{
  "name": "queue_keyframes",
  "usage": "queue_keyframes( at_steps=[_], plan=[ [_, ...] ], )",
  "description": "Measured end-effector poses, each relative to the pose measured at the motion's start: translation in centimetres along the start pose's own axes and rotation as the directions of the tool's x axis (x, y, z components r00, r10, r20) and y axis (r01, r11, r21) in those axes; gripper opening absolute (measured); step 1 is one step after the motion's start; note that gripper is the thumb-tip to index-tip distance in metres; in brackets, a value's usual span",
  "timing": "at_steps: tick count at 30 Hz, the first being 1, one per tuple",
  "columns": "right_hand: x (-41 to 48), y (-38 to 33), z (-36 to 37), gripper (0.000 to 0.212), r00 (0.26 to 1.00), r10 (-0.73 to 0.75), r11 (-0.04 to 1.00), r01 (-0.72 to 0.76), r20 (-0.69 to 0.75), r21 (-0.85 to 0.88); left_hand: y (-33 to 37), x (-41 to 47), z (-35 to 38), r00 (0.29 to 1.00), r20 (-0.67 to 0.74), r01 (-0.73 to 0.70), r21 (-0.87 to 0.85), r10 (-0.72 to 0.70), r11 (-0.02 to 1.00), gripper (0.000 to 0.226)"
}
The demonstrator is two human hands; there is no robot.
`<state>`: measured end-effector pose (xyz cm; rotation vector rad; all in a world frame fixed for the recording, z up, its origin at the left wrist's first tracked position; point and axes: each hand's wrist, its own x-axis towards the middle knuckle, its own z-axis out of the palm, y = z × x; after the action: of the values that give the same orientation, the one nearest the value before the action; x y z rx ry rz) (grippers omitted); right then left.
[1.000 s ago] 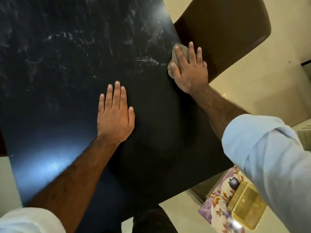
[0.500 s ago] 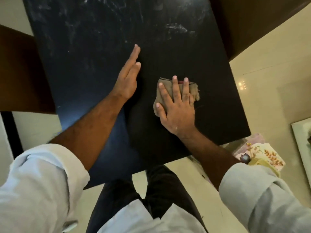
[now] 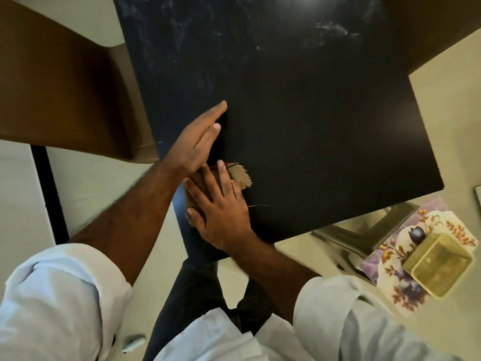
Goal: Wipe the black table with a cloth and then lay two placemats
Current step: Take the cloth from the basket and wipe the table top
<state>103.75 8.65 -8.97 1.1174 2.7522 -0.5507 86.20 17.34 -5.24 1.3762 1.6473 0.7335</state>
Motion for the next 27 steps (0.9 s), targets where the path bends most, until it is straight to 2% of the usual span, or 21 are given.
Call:
queue_keyframes(
  at_steps=[9, 13, 15, 18, 20, 22, 23, 27],
  plan=[
    [8.3, -3.4, -1.4, 0.073, 0.996, 0.019, 1.0, -0.021, -0.092, -0.019, -6.6, -6.7, -5.1, 0.968, -0.25, 0.023, 0.003, -0.021, 1.0, 0.065],
    [14.5, -3.8, -2.7, 0.086, 0.999, 0.019, 1.0, -0.019, -0.051, -0.007, -8.2, -7.2, -5.7, 0.966, -0.251, 0.048, -0.085, -0.068, 0.995, 0.069],
    [16.8, -3.4, -3.5, 0.085, 0.998, 0.028, 0.998, -0.026, -0.05, 0.053, -8.0, -7.2, -5.7, 0.969, -0.232, 0.061, -0.086, -0.08, 0.994, 0.072],
    [18.2, -2.9, -6.0, 0.063, 0.964, 0.178, 0.906, -0.083, -0.195, 0.415, -7.3, -6.7, -5.8, 0.974, -0.214, 0.086, 0.059, -0.071, 0.995, 0.073],
    [17.6, -2.0, -7.7, 0.055, 0.894, 0.335, 0.801, -0.104, -0.298, 0.59, -7.3, -5.8, -5.8, 0.984, -0.17, 0.107, 0.343, -0.05, 0.933, 0.076],
    [16.4, -0.9, -8.8, 0.048, 0.841, 0.449, 0.746, -0.168, -0.301, 0.645, -7.3, -4.5, -5.8, 0.994, -0.085, 0.109, 0.589, -0.073, 0.801, 0.086],
    [15.9, -0.4, -9.0, 0.046, 0.832, 0.48, 0.738, -0.211, -0.279, 0.641, -7.0, -3.6, -6.0, 0.993, -0.054, 0.118, 0.642, -0.108, 0.757, 0.091],
    [14.5, 1.0, -9.2, 0.043, 0.869, 0.452, 0.777, -0.272, -0.202, 0.567, -4.3, -0.1, -7.1, 0.974, -0.015, 0.171, 0.703, -0.226, 0.69, 0.086]
  ],
)
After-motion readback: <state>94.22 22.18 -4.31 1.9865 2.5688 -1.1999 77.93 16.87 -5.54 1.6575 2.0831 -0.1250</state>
